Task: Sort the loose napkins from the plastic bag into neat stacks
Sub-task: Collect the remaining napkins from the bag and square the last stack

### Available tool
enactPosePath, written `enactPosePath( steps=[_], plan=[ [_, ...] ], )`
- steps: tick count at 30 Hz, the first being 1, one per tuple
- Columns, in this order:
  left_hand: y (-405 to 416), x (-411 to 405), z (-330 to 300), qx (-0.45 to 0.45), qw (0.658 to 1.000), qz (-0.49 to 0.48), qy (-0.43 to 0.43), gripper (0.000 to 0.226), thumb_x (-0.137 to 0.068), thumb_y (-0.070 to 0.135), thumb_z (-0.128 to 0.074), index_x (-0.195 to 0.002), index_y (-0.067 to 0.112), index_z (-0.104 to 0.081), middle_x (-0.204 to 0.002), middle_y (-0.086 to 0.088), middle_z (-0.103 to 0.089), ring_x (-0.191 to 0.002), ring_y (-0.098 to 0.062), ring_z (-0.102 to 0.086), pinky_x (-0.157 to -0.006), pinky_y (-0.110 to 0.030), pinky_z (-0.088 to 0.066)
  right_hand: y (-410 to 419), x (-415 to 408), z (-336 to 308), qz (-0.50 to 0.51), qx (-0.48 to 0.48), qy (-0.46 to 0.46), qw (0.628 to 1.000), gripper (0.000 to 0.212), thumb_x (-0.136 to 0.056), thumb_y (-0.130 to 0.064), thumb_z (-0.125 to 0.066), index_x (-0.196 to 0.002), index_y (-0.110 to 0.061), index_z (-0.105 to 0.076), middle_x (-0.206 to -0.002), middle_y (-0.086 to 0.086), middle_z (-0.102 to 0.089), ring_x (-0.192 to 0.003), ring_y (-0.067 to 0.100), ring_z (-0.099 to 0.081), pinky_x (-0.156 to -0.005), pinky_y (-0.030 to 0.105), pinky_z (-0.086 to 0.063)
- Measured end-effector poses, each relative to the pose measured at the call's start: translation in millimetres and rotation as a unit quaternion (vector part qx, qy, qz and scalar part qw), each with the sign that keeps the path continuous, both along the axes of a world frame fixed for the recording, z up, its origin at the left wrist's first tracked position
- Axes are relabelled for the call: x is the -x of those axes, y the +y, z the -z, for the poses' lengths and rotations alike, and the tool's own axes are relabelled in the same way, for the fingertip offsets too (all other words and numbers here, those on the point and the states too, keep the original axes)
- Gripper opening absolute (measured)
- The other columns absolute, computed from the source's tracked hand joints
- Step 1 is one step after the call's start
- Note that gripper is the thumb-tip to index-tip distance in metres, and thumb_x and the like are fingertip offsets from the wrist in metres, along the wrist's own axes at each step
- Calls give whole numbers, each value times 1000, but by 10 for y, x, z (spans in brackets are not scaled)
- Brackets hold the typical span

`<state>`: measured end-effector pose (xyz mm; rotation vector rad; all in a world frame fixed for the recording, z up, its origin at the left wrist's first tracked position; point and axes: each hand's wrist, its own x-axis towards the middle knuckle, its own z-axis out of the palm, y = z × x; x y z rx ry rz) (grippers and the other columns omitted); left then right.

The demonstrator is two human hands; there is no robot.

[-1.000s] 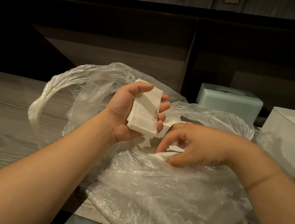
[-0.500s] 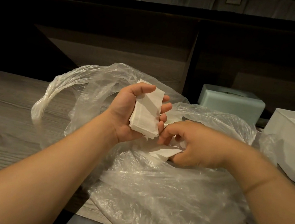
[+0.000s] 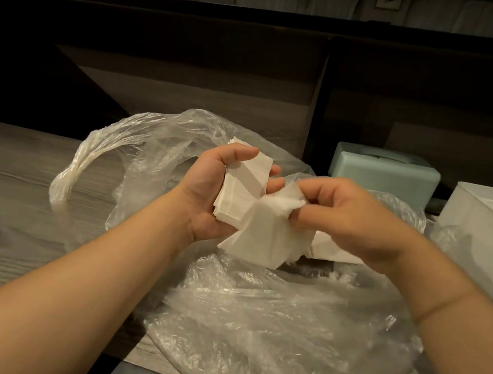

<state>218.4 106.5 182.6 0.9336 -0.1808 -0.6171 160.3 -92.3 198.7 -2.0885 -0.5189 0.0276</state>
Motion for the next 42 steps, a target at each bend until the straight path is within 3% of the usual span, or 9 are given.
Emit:
enactPosePath(
  steps=[5, 14, 19, 22, 25, 28, 32, 38, 42],
  plan=[
    [-47, 50, 24, -45, 997, 56, -16, 33, -86, 31, -58, -93, 6, -78, -93, -11, -71, -81, -25, -69, -87, -38, -51, -12, 4, -37, 25, -108, 0, 994, 15, -95, -13, -65, -102, -15, -78, -105, 5, -77, -105, 20, -70, -101, 37, -48],
    [-95, 76, 74, -9, 988, 156, -14, 49, -98, 43, -58, -135, 12, -67, -131, -9, -62, -122, -28, -57, -118, -45, -35, 92, -38, -2, 130, -104, -50, 985, 12, -100, -21, -63, -107, -27, -71, -92, 10, -75, -81, 29, -69, -78, 37, -58],
    [-83, 114, 43, 2, 989, 149, 9, 67, -94, 66, -53, -115, 7, -76, -115, -13, -72, -104, -30, -70, -99, -43, -53, 126, -54, 38, 159, -108, -59, 980, 6, -99, -26, -64, -104, -27, -68, -92, 6, -75, -75, 24, -65, -65, 32, -53],
    [-78, 122, 16, -18, 990, 137, 9, 61, -95, 58, -60, -128, 7, -70, -115, -14, -69, -103, -30, -67, -97, -42, -51, 110, -46, 43, 129, -111, -57, 984, 20, -88, -27, -77, -106, -30, -68, -96, -6, -74, -83, 11, -71, -67, 25, -58],
    [-91, 143, 11, -32, 992, 119, 14, 53, -90, 54, -62, -110, 7, -78, -104, -12, -72, -93, -27, -70, -89, -39, -54, 144, -36, 55, 135, -101, -87, 982, 12, -90, -24, -75, -98, -31, -70, -89, -9, -71, -77, 6, -68, -64, 21, -58],
    [-95, 150, 17, -24, 992, 127, 14, 53, -95, 52, -62, -124, 10, -70, -117, -11, -67, -106, -27, -64, -104, -41, -46, 154, -67, 64, 173, -121, -108, 971, 10, -96, -22, -67, -94, -31, -72, -88, -6, -72, -86, 19, -69, -75, 37, -62],
    [-101, 93, 57, -21, 992, 123, 23, 49, -94, 52, -63, -120, 11, -72, -120, -10, -67, -110, -28, -62, -121, -45, -31, 107, -79, 26, 214, -163, -133, 954, 14, -100, -23, -63, -94, -33, -70, -88, -11, -73, -77, 2, -67, -63, 21, -55],
    [-100, 76, 57, -66, 996, 59, 21, 40, -93, 47, -60, -108, 14, -76, -109, -5, -74, -95, -26, -71, -98, -42, -51, -75, 6, -178, 53, -389, 73, 917, 24, -100, -19, -50, -110, -16, -72, -107, 5, -71, -105, 26, -67, -102, 49, -52],
    [-95, 67, 49, -81, 995, 36, 44, 49, -97, 52, -55, -95, 9, -79, -98, -9, -75, -86, -28, -72, -91, -43, -52, -131, 112, -256, -7, -189, 104, 976, 29, -83, -26, -66, -107, -12, -73, -98, 9, -75, -86, 21, -72, -74, 31, -61]
  ],
)
